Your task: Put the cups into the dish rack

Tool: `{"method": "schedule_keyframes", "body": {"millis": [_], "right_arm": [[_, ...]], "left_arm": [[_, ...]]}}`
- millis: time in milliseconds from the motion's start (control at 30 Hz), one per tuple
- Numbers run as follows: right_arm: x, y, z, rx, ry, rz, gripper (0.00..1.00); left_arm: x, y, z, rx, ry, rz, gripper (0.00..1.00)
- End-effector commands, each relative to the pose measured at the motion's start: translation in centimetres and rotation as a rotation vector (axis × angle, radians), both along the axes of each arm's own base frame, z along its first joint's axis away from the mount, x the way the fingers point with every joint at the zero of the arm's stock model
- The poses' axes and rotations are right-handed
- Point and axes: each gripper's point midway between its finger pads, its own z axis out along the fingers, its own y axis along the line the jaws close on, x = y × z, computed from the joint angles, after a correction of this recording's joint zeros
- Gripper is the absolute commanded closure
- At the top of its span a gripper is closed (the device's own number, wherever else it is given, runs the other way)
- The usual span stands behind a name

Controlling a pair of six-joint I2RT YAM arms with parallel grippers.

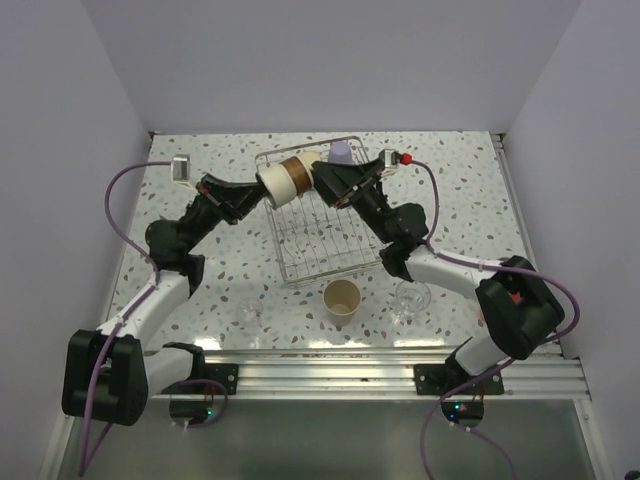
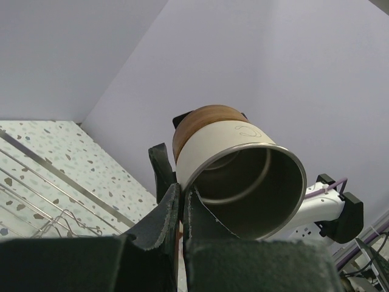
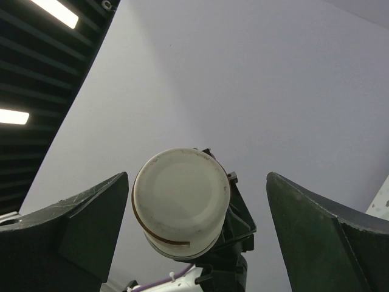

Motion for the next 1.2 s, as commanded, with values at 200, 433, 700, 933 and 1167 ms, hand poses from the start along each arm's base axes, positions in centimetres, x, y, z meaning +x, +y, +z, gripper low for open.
{"method": "schedule_keyframes", "body": {"millis": [200,433,700,933,1167], "right_arm": [[-3.4,0.7,5.4,0.170,-0.187,0.081,0.02],[-4.1,0.7,6.3,0.175,-0.228,0.059,0.02],[-5.1,-0.4,7.8,0.237,-0.283,0.053,0.02],[-5.6,0.2,7.9,0.197,-0.304,0.045,0.02],[-5.7,1.1,7.7,0.166,-0.305,0.063,0.27]], "left_arm": [[-0.5,0.0,1.0,-0.029,-0.080,0.002,1.00],[-0.1,-0.2,0.3,-0.013,-0.064,0.019,1.00],[0.4,0.0,-0.3,-0.004,-0.042,0.054,1.00],[0.9,-0.5,-0.7,0.011,-0.030,0.064,1.00],[1.1,-1.0,-0.8,0.021,-0.034,0.066,1.00]]}}
